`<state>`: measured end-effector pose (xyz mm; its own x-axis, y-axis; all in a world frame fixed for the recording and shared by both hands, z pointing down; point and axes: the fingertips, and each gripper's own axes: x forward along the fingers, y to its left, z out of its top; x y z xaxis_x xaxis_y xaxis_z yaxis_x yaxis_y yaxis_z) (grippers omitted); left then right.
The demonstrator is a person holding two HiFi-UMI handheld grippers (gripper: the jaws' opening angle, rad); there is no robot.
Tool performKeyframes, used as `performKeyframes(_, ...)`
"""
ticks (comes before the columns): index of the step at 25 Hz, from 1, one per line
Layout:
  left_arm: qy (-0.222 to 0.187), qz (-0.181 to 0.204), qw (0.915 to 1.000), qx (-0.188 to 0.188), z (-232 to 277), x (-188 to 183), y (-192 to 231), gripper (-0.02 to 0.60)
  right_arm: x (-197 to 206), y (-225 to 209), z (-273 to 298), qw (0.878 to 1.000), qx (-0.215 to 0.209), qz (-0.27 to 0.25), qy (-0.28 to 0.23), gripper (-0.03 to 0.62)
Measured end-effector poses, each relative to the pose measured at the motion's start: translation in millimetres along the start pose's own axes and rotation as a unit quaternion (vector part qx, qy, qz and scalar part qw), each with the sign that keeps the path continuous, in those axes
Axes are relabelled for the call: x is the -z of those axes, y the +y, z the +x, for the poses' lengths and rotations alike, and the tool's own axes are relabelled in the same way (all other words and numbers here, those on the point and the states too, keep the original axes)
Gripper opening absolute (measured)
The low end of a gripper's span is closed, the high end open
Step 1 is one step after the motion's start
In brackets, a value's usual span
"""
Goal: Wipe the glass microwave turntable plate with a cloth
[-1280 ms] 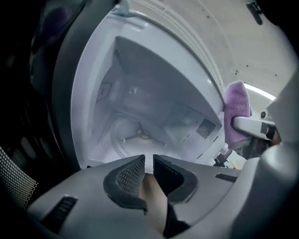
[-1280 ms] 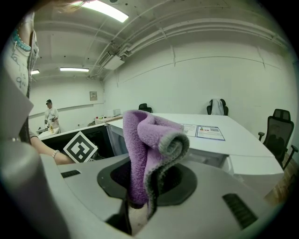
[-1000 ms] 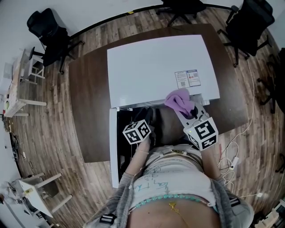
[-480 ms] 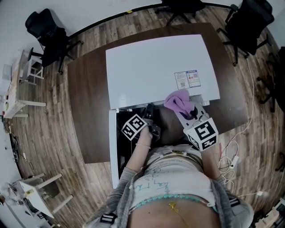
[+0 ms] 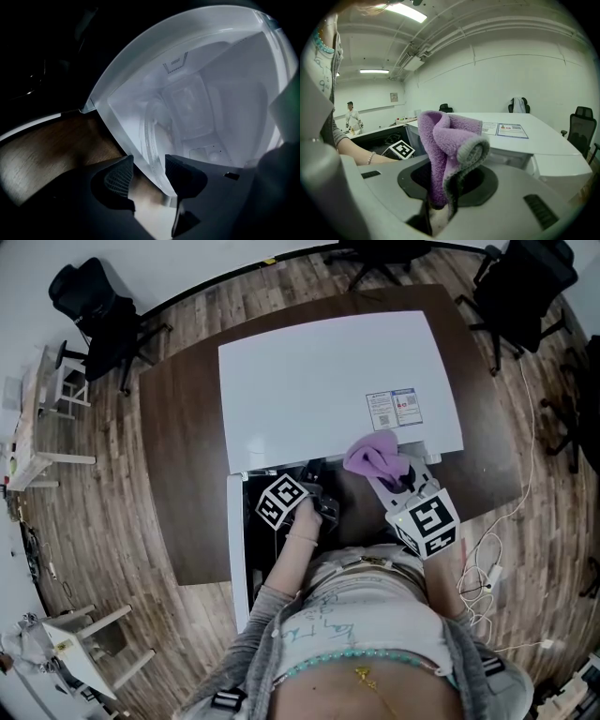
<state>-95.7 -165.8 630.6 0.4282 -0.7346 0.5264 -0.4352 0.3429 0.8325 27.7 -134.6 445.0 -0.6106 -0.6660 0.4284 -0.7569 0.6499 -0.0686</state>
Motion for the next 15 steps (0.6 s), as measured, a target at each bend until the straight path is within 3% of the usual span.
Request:
performKeyframes(6, 0.007, -0.022, 0.9996, -0.015, 2.3, -0.9, 4.0, 0.204, -0.3, -1.2, 0.7, 1.0, -0.004, -0.002, 0.0, 0.109)
performKeyframes(15, 0.019, -0.023, 0.9995, -0.011, -1.6, 0.5, 3.2, 0.191, -1.1, -1.3, -0.4, 1.0, -0.007, -0.005, 0.001, 0.109)
